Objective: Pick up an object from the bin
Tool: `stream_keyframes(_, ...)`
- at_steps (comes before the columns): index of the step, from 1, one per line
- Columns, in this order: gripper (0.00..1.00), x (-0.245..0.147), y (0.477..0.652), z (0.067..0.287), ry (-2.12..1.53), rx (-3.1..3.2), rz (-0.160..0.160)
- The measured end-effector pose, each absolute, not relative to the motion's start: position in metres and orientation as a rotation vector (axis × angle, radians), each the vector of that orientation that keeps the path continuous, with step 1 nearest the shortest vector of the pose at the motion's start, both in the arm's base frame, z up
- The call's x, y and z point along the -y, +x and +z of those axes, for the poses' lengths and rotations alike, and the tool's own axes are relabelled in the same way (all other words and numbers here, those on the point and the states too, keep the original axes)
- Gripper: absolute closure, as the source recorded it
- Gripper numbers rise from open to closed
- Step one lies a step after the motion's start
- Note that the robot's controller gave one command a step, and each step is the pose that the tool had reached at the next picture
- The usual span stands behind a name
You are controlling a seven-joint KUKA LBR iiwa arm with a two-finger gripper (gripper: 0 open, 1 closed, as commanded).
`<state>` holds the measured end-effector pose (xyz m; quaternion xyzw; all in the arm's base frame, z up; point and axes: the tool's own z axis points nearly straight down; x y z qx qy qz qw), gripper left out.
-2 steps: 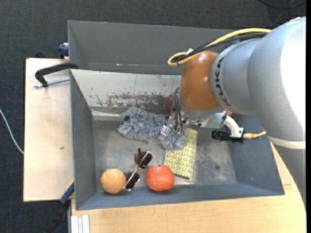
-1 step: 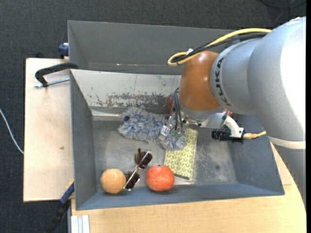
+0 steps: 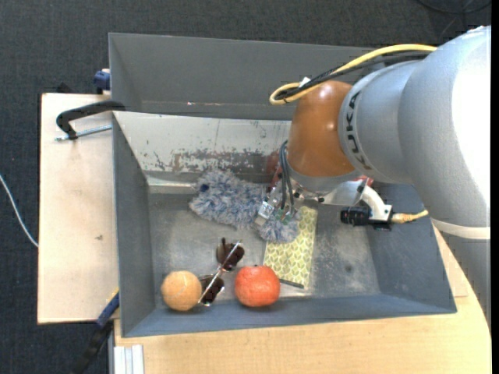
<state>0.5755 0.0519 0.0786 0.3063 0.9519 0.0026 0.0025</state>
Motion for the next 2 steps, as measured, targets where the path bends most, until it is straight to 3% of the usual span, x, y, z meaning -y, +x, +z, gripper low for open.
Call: stream_keyframes(2,1.0,-0.051,0.573,0.115,0.963,-2.993,0.0)
